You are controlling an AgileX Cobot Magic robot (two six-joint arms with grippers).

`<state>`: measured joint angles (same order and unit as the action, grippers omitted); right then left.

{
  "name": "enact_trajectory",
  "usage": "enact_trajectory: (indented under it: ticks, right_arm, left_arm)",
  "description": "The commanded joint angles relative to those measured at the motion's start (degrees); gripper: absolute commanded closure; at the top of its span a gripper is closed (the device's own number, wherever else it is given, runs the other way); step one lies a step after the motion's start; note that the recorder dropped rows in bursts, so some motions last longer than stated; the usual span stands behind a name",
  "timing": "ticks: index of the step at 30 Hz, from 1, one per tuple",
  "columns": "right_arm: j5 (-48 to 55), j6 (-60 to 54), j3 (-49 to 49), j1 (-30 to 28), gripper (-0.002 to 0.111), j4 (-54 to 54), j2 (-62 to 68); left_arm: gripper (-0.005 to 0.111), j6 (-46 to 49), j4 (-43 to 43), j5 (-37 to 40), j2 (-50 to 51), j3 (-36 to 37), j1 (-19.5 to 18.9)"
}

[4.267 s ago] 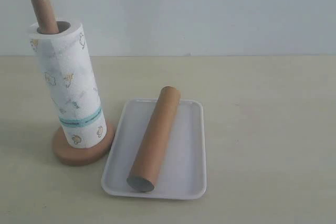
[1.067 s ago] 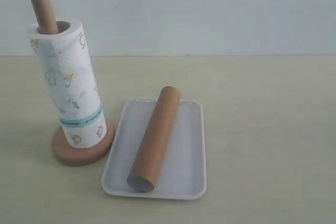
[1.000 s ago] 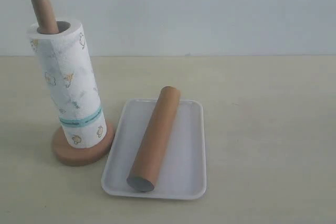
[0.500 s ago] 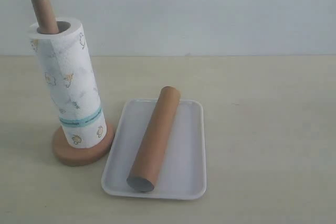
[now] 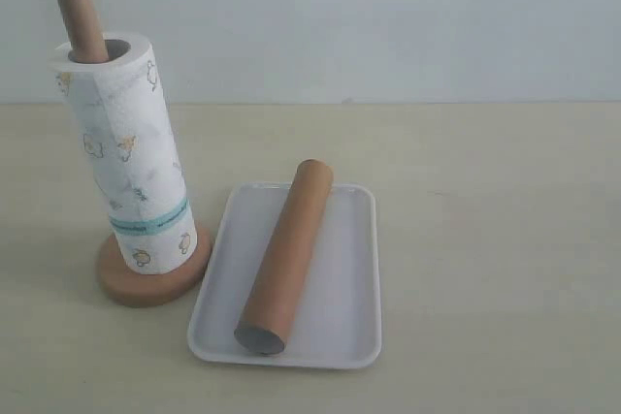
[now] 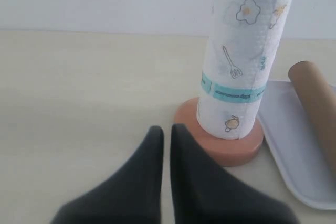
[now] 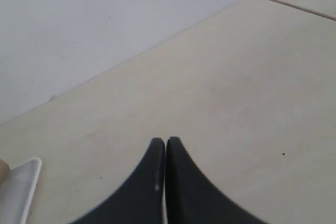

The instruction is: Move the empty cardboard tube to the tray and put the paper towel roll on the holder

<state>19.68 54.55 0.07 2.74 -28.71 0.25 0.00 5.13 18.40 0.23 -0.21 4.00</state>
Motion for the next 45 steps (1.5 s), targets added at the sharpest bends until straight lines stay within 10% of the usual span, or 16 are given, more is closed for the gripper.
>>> enact_trajectory:
  ticks: [1,11,45]
  right_arm:
    - [1.2,-1.5,-0.1,-0.4,0.108,1.5,-0.2]
    - [0.1,-50.3,-0.1,-0.4,0.108,33.3,-0.2]
    - [0.0,-57.6,-0.1,-0.4,0.108,33.3,-0.2]
  left_arm:
    - [0.102,-0.4,0.0,-0.4,-0.2,0.2,0.3]
    - [0.102,-0.4,0.0,-0.4,-0.2,0.2,0.3]
    - [0.102,-0.4,0.0,-0.4,-0.2,0.2,0.3]
